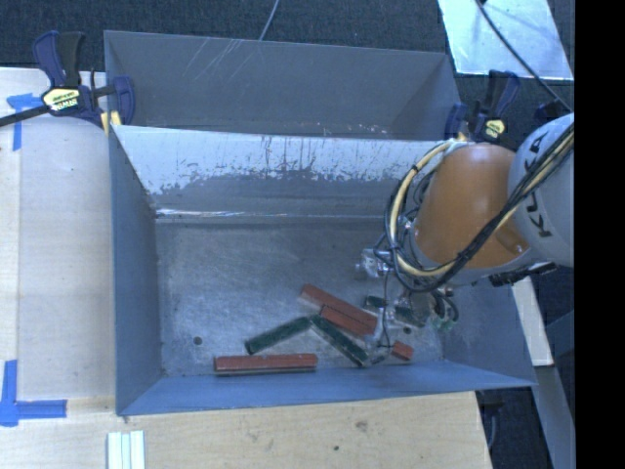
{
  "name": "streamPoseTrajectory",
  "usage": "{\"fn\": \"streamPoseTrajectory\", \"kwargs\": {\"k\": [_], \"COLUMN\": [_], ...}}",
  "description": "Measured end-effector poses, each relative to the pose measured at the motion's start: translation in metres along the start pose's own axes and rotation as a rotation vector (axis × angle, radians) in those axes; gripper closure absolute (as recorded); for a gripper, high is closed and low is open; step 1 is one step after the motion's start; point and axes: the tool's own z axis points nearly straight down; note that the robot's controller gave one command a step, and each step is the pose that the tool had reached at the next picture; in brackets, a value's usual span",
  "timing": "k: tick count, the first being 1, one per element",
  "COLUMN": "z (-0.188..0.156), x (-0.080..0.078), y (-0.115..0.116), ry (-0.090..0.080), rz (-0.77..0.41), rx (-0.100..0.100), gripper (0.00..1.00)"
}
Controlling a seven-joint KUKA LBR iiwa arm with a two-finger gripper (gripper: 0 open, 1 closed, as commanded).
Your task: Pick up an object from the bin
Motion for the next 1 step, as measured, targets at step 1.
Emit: {"fn": "streamPoseTrajectory", "kwargs": {"k": [1], "z": [0.0069], "x": [0.0165], "y": [-0.01], "ry": [0.0], "rz": [0.051], "rx": [0.0], "gripper": [0.0]}}
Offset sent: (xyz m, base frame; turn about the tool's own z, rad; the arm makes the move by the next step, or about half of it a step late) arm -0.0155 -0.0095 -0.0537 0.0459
